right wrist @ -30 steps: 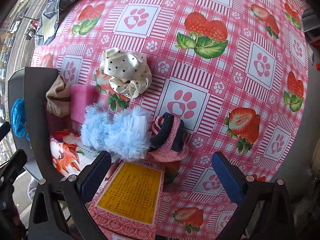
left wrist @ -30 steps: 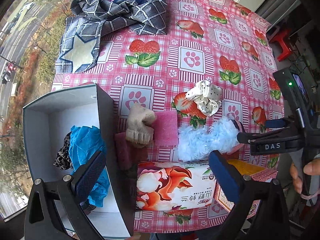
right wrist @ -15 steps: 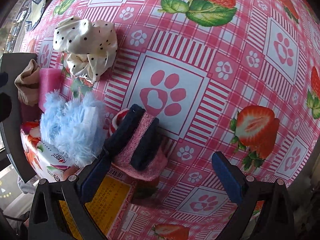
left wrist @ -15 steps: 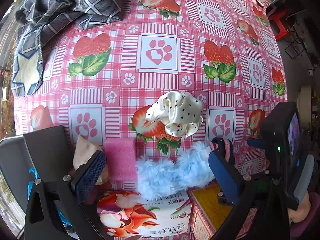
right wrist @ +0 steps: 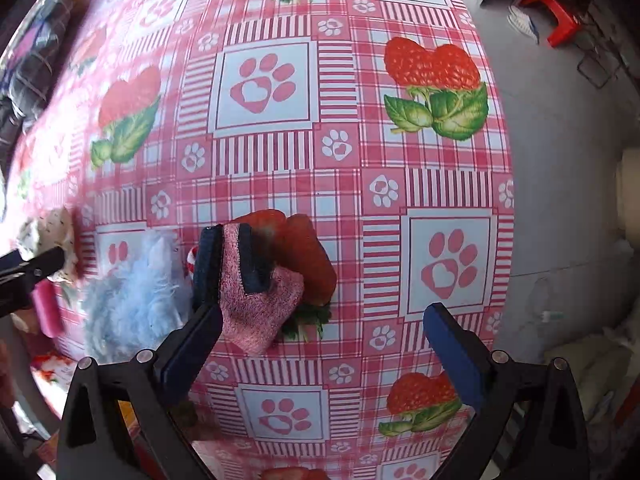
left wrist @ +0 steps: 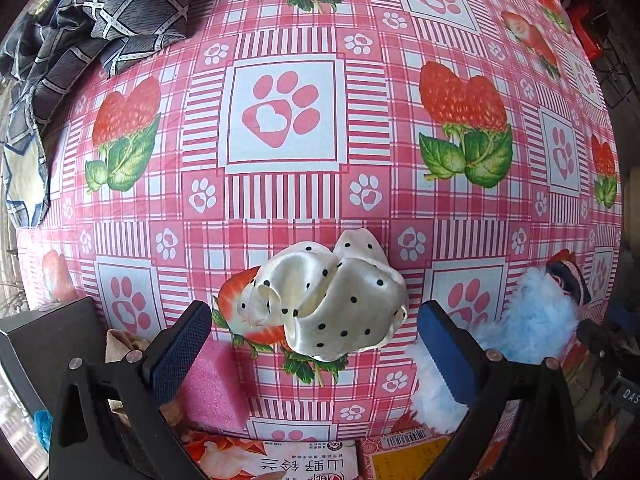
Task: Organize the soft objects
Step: 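Grasp the polka-dot cream scarf with the left tool while the right tool grasps the pink-striped sock, then carry the polka-dot scarf and striped sock with both tools over the white box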
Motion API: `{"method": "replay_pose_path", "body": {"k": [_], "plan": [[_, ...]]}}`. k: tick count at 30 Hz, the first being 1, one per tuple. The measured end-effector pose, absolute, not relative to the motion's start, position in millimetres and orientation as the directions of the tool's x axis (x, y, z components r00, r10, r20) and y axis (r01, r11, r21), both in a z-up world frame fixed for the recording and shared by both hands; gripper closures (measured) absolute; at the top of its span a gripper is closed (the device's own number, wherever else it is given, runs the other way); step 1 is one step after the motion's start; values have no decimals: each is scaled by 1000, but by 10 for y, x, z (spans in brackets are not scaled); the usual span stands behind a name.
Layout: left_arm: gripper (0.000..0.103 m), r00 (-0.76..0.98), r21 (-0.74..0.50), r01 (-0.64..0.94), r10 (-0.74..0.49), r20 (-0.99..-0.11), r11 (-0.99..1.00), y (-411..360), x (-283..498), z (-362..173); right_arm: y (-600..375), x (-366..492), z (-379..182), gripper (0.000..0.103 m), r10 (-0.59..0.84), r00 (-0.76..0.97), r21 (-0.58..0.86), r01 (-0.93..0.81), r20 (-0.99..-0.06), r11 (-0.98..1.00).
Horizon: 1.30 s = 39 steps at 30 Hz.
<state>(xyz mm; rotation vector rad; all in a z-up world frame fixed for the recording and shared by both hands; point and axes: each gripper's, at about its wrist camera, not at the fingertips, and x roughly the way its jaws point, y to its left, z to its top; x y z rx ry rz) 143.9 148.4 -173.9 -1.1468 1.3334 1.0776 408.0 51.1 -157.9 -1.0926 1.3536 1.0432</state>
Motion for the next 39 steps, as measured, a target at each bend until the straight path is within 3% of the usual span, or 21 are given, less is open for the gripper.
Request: {"method": "replay_pose_path", "body": {"k": [4, 8, 13, 14, 16, 17, 18, 20, 30, 39], "plan": [[0, -54, 45, -989, -61, -997, 138, 1544, 1539, -1862, 411, 4069, -1577, 2, -44, -65, 58, -987, -997, 147], [1, -79, 68, -989, -79, -994, 128, 1529, 1553, -2012, 421, 3661, -1721, 2, -40, 1, 0, -1000, -999, -16], [15, -59, 45, -991, -112, -992, 124, 1516, 1587, -2126, 559, 3390, -1888, 2, -19, 28, -26, -995, -999, -100], [23, -42, 27, -991, -116, -992, 131, 1518, 1599, -2122, 559, 3382, -1898, 6, -23, 18, -16, -995, -1000, -96], [39, -23, 7, -989, -110, -994, 147, 1475, 1628, -2102, 612, 3303, -1907, 26, -21, -29, 30, -997, -999, -76], [56, -20, 4, -988, -103, -995, 156, 1473, 1640, -2082, 602, 3300, -1875, 43, -26, -59, 60, -996, -998, -67], [65, -19, 3, -987, -99, -995, 162, 1465, 1651, -2067, 599, 3296, -1833, 57, -31, -78, 80, -995, -996, -62], [78, -4, -10, -988, -93, -996, 155, 1437, 1633, -2025, 577, 3231, -1727, 69, -29, -65, 66, -996, -997, -61], [79, 31, -19, -989, 84, -996, 147, 1112, 1447, -1363, 163, 3859, -1205, 70, 34, -231, 233, -957, -972, 171], [79, 71, -49, -986, 134, -988, 158, 654, 1213, -912, -231, 4175, -960, 70, 95, -332, 344, -873, -939, 346]]}}
